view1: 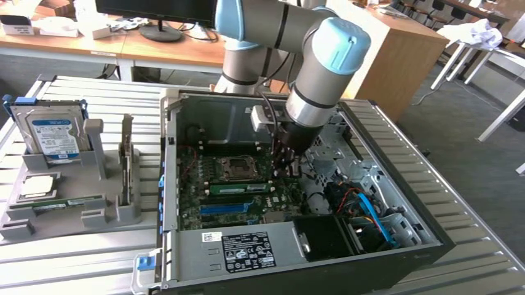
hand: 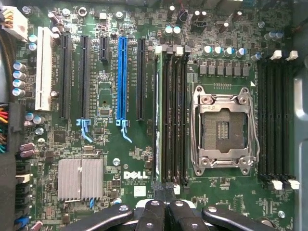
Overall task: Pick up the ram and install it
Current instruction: 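Press down the ram until it locks into place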
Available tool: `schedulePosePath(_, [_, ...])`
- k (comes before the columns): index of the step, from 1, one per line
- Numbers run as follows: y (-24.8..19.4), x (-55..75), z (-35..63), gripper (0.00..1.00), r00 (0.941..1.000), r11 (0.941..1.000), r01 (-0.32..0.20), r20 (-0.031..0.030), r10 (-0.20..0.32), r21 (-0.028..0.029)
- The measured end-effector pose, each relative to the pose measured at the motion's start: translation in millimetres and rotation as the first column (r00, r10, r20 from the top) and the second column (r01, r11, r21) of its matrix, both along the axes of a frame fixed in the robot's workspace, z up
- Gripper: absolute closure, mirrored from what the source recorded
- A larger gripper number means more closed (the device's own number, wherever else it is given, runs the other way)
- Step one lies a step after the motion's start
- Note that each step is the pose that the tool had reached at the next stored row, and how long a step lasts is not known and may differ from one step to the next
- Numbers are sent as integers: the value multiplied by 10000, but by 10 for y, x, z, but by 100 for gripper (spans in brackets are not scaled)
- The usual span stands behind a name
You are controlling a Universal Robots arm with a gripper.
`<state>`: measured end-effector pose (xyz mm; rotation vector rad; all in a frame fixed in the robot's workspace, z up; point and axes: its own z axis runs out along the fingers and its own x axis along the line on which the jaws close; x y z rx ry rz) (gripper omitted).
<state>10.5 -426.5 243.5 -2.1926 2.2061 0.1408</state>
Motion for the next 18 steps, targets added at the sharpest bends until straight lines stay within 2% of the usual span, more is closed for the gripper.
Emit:
schedulePosePath(11, [0,-23,-149,89,10000,10000,-2,1,2,-32])
schedulePosePath(18, [-2,-30,-230,89,10000,10000,-2,-3,2,-83])
